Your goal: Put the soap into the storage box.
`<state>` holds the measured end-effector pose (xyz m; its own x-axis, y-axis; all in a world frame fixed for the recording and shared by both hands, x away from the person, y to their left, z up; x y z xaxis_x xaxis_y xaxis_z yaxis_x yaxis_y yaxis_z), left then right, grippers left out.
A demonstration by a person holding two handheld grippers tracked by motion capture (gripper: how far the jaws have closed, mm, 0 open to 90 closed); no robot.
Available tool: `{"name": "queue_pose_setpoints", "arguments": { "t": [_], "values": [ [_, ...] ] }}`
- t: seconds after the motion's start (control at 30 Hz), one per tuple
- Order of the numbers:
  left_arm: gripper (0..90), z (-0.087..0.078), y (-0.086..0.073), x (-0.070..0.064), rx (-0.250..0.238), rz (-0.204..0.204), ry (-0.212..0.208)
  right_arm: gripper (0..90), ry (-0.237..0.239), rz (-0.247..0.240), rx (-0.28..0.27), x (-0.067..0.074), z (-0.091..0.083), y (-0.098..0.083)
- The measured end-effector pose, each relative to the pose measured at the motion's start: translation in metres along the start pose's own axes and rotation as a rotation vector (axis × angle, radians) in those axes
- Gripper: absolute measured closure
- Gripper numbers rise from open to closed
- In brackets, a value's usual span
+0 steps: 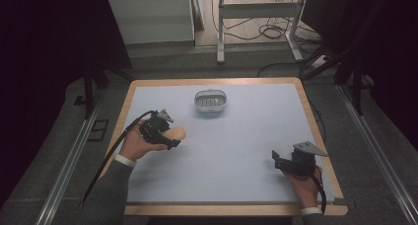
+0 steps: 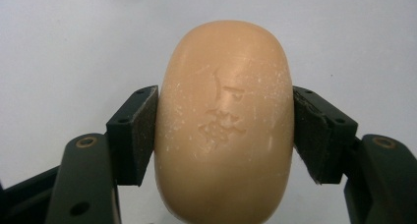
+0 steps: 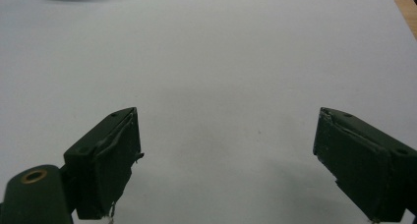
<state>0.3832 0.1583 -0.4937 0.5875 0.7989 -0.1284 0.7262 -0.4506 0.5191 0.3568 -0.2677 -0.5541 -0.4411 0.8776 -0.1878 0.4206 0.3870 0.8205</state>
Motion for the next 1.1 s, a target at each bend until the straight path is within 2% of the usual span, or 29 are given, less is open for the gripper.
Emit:
{"name": "queue_pose_setpoints", "arguments": {
  "t": [0.53,1.1],
  "values": [
    [32.4,0.004,0.015,-0.005,-0.006,0.013,-0.010,10.7,0.001,0.000,0.000,0.000,0.000,0.000],
    [32.4,0.005,0.028,-0.006,-0.009,0.030,-0.001,10.7,0.002,0.002,0.001,0.000,0.000,0.000]
  ]
}}
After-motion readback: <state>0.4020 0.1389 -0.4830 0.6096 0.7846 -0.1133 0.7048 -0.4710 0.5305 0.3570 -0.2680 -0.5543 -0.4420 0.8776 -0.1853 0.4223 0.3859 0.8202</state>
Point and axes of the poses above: each handheld gripper's, and its own axes: z roughly forward along the jaws, y roughly out of its top, x roughly to its left, the point moved 5 cm from there along z, roughly forward along the jaws, and after that the axes turned 14 degrees about -z, right-handed, at the moved point
